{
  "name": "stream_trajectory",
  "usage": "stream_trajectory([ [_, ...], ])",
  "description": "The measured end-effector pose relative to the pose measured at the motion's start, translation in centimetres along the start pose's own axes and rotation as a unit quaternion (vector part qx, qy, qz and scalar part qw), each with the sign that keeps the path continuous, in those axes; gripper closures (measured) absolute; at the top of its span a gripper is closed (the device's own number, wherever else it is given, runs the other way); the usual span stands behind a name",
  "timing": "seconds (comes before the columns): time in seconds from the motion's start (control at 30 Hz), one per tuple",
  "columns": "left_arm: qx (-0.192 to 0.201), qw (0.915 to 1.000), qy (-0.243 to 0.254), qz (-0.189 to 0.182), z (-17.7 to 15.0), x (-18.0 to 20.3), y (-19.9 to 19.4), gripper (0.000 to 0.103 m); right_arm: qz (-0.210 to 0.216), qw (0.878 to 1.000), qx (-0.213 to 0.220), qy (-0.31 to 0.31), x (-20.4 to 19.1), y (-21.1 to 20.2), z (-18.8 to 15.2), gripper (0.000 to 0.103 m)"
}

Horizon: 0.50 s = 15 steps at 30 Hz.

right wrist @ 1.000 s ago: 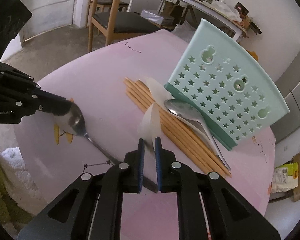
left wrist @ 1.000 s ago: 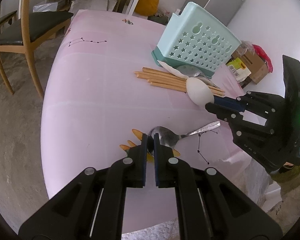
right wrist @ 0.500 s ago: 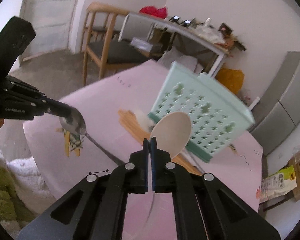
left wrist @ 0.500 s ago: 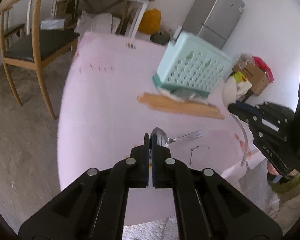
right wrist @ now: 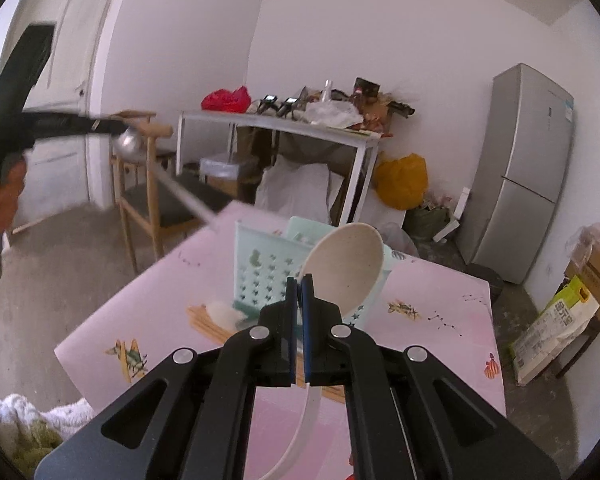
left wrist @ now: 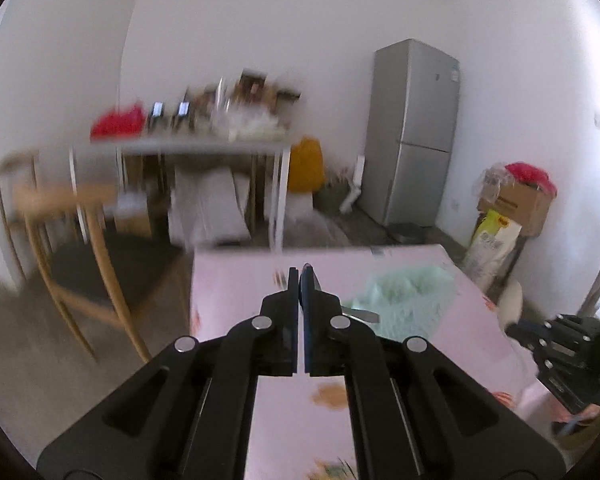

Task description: Organize utensils

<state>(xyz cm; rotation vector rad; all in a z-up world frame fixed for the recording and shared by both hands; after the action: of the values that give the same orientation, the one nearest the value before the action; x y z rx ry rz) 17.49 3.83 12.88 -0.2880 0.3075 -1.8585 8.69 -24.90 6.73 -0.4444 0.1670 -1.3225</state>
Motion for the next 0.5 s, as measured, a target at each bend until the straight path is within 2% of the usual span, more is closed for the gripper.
stream_trajectory([
  [0.07, 0.019, 0.9985, 0.050, 0.014, 1.7, 1.7, 1.1, 0.103, 0.001, 1.000, 0.005, 0.011, 0.5, 0.1, -0.2, 0.101],
  [0.13, 0.020, 0.9959, 0.086, 0.019, 2.6, 3.3, 2.2, 0.103, 0.002, 1.000, 0.007, 0.020, 1.0, 0.2, -0.5, 0.101],
  [0.27, -0.008, 0.9880, 0.153, 0.021, 2.5, 6.2, 5.7, 0.103, 0.005, 0.999, 0.007, 0.040, 2.0, 0.6, -1.2, 0.101],
  [0.37, -0.033, 0.9782, 0.202, 0.036, 1.8, 8.1, 8.9, 0.103, 0.005, 0.999, 0.005, 0.049, 2.5, 0.7, -1.8, 0.101],
  [0.5, -0.066, 0.9677, 0.239, 0.043, 0.5, 9.7, 12.0, 0.103, 0.006, 0.998, 0.005, 0.061, 3.3, 1.0, -2.2, 0.101],
])
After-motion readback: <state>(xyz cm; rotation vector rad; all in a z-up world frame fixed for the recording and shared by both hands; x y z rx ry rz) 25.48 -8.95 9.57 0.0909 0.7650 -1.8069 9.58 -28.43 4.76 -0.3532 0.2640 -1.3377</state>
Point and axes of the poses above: each gripper's, at about its wrist camera, not at the fingertips, and y roughly the way its jaws point, x to its right, z to its top, the point moved 7 cm from there along y, roughly the way its jaws point
